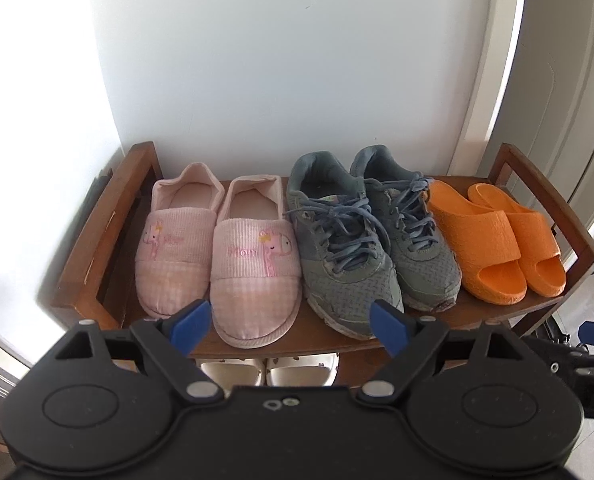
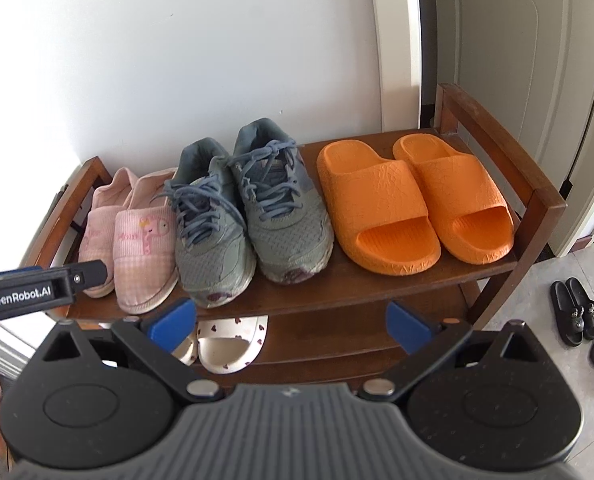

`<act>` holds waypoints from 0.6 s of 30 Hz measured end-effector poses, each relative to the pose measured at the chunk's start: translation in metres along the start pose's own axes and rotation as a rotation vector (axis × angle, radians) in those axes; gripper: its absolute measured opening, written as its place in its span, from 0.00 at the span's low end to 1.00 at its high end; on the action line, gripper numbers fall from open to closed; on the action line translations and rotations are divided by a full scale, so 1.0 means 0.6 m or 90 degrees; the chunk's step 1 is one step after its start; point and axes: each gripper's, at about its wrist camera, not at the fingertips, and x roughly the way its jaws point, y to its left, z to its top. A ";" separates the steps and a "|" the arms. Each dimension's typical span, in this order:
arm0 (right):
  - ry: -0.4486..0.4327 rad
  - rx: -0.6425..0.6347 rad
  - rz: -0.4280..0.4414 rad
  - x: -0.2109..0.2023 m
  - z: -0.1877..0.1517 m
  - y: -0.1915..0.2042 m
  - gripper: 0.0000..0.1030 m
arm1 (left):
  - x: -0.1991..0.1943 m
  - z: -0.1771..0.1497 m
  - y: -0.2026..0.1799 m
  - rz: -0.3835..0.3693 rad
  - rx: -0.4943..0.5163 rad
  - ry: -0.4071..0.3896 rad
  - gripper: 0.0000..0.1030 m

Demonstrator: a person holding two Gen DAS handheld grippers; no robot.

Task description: Organize scattered shoes

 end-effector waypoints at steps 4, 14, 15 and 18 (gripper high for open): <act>0.008 0.000 0.012 -0.011 -0.017 -0.006 1.00 | -0.010 -0.009 -0.001 -0.017 -0.028 0.010 0.84; 0.019 0.004 0.021 -0.042 -0.057 -0.027 1.00 | -0.047 -0.029 -0.027 -0.006 -0.021 -0.022 0.85; 0.021 0.009 0.022 -0.045 -0.061 -0.030 1.00 | -0.052 -0.031 -0.029 -0.010 -0.021 -0.030 0.85; 0.025 0.019 0.021 -0.052 -0.070 -0.039 1.00 | -0.065 -0.032 -0.035 -0.017 -0.016 -0.051 0.85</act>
